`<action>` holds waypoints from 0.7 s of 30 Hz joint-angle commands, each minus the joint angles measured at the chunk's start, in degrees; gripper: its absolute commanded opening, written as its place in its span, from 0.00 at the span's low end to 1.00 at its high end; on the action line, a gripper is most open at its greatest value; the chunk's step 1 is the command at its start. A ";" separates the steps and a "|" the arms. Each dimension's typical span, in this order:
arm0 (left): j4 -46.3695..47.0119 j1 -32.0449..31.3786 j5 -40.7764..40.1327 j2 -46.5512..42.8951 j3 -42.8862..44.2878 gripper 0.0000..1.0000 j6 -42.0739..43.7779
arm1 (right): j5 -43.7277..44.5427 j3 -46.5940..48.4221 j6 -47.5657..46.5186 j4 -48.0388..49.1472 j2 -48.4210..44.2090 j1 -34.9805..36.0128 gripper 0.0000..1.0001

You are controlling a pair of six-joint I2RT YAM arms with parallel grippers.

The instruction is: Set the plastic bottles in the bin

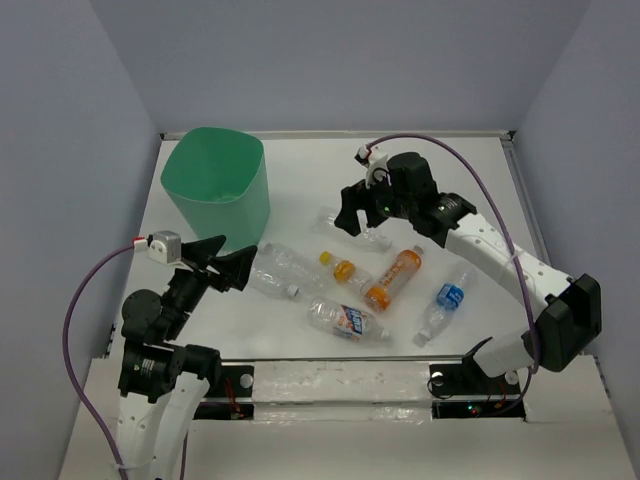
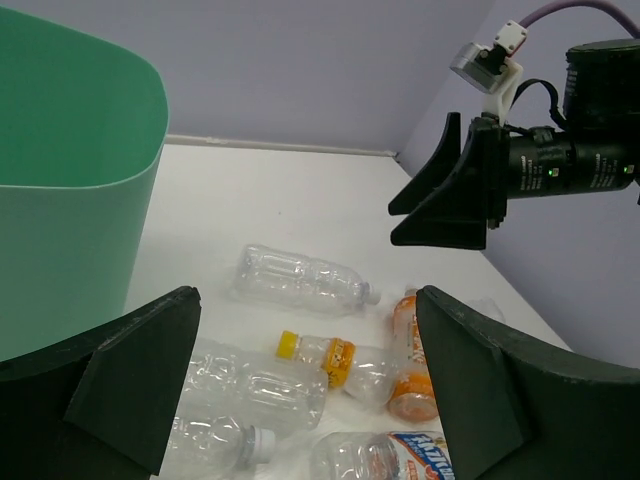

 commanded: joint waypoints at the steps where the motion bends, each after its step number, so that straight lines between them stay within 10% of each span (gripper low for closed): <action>1: 2.64 0.56 2.11 0.10 1.29 0.99 0.92 | 8.46 4.63 -6.17 -2.80 2.06 1.19 0.91; 21: 2.46 -3.65 1.84 -1.74 0.85 0.99 0.66 | 17.70 21.93 -19.00 -12.73 25.34 1.19 0.97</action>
